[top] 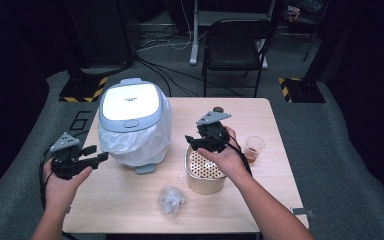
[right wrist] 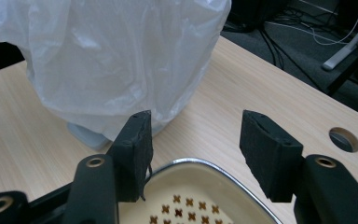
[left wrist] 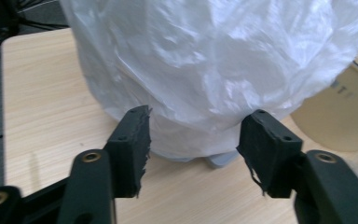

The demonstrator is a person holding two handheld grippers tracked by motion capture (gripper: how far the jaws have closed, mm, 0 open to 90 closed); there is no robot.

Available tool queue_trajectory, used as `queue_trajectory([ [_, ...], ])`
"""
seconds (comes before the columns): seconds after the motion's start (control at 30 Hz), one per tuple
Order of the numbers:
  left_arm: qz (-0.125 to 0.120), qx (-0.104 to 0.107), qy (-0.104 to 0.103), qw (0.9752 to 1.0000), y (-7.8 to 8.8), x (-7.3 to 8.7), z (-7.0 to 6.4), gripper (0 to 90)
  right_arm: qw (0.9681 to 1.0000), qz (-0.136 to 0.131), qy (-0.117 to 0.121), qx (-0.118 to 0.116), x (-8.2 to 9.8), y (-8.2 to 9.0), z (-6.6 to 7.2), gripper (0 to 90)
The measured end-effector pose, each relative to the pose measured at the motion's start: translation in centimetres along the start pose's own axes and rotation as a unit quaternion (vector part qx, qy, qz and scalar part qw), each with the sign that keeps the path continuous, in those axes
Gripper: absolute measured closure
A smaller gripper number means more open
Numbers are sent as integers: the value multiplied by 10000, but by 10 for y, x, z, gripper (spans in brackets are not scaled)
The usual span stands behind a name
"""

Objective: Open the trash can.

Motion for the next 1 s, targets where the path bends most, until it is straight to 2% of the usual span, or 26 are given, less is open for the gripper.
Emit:
queue_trajectory([
  [0.03, -27, -1, 55, 10000, 0, -2, 3, 518, 10000, 6, -31, -2, -2, -4, 0, 455],
  [0.13, -29, -89, 154, 9998, -1, -6, 15, 548, 10000, 37, -59, -6, -6, -13, -1, 471],
  [0.23, -22, -165, 196, 9997, -4, -9, 22, 544, 9999, 37, -116, 13, -10, -22, -1, 482],
  [0.3, -36, -225, 178, 9996, -7, -13, 27, 511, 9998, 66, -199, -1, -12, -31, -2, 484],
  [0.4, 7, -359, 211, 9991, -12, -16, 34, 493, 9998, 135, -152, 27, -13, -37, -3, 483],
  [0.47, 51, -293, 303, 9991, -12, -17, 37, 478, 9995, 217, -207, 62, -13, -40, -2, 481],
  [0.5, 8, -275, 337, 9991, -10, -18, 38, 479, 9996, 239, -140, 56, -14, -44, -2, 479],
  [0.6, -67, -492, 350, 9982, -11, -20, 46, 472, 9995, 263, -157, 62, -15, -47, -2, 478],
  [0.7, -140, -673, 417, 9968, -17, -21, 58, 465, 9993, 279, -258, 35, -18, -57, 1, 476],
  [0.8, -166, -749, 440, 9961, -25, -23, 64, 467, 9993, 277, -232, 53, -20, -60, 0, 476],
  [0.87, -121, -727, 531, 9959, -31, -22, 66, 478, 9994, 232, -234, 76, -23, -64, 1, 477],
  [0.9, -150, -735, 553, 9956, -34, -23, 68, 487, 9990, 301, -313, 104, -23, -65, 2, 480],
  [0.93, -144, -727, 600, 9954, -37, -23, 68, 492, 9993, 283, -216, 113, -24, -67, 1, 480],
  [1.0, -164, -743, 601, 9953, -43, -23, 69, 510, 9994, 233, -202, 149, -26, -72, 1, 484],
])
Point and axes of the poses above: each handheld gripper's, and its own axes: y roughly backward along the jaws, x roughly out of its underside, z roughly to its left, the point moved 9 cm from there along -y, roughly forward along the jaws, and after that the axes turned 11 degrees about -z, right-handed, at the moved point
